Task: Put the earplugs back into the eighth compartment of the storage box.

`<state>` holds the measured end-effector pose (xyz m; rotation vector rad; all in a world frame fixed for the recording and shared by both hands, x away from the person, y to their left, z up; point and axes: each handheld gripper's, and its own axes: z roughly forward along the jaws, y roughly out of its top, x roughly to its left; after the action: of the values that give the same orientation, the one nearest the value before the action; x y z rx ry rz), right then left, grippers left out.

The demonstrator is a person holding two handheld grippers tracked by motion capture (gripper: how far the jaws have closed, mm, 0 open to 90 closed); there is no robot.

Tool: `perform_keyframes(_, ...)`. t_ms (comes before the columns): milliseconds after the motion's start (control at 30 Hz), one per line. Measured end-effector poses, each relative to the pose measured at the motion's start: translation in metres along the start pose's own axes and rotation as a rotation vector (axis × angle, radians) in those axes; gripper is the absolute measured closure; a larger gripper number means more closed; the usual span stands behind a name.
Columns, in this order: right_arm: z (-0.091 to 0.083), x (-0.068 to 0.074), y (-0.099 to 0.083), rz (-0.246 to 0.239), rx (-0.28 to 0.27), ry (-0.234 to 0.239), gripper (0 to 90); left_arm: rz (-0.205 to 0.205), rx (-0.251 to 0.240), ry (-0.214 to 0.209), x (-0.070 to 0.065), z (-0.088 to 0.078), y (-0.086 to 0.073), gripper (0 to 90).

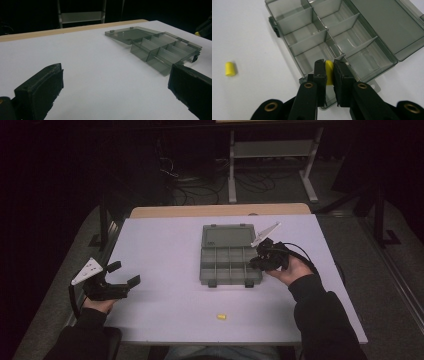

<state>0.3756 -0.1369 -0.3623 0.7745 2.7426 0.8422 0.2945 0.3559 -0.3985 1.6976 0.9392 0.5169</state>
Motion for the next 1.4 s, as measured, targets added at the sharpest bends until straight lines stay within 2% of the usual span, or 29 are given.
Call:
perform_keyframes(333, 0.023, -0.006, 0.001, 0.012, 0.058, -0.013, 79.2, 0.006, 0.005, -0.006, 0.0, 0.001, 0.0, 0.0)
perform_keyframes(467, 0.025, -0.008, -0.002, 0.031, 0.032, -0.008, 77.3, 0.008, 0.006, -0.006, 0.0, 0.001, 0.0, 0.0)
perform_keyframes(567, 0.024, -0.008, -0.004, 0.038, 0.026, -0.022, 68.9, 0.008, 0.006, -0.007, -0.001, 0.001, 0.0, 0.0)
perform_keyframes(700, 0.019, -0.003, -0.005, 0.02, 0.022, -0.021, 60.7, 0.009, 0.007, -0.006, 0.0, 0.001, 0.0, 0.0)
perform_keyframes(767, 0.014, 0.0, -0.004, 0.017, -0.001, -0.016, 54.5, 0.008, 0.006, -0.006, -0.001, 0.001, 0.0, 0.0)
perform_keyframes(967, 0.001, 0.013, -0.001, 0.003, -0.031, 0.011, 29.9, 0.009, 0.008, -0.004, -0.001, 0.001, 0.0, 0.0)
perform_keyframes(1033, -0.001, 0.017, 0.0, 0.015, -0.045, -0.014, 19.3, 0.009, 0.007, -0.003, -0.001, 0.001, 0.0, 0.0)
perform_keyframes(1067, -0.002, 0.019, 0.001, 0.026, -0.049, -0.016, 16.5, 0.009, 0.007, -0.003, -0.001, 0.0, 0.0, 0.0)
perform_keyframes(1167, -0.005, 0.026, 0.002, 0.013, -0.065, -0.017, 11.5, 0.007, 0.007, -0.002, -0.001, 0.0, 0.0, 0.0)
perform_keyframes(1233, -0.005, 0.031, 0.003, -0.004, -0.066, -0.012, 1.9, 0.007, 0.007, -0.002, -0.001, 0.001, 0.0, 0.0)
perform_keyframes(1333, -0.004, 0.041, 0.005, -0.023, -0.063, -0.027, 0.0, 0.007, 0.007, -0.003, -0.001, 0.0, 0.0, 0.0)
perform_keyframes(1400, -0.004, 0.047, 0.006, -0.028, -0.079, -0.059, 0.0, 0.006, 0.007, -0.002, -0.001, 0.0, 0.0, 0.0)
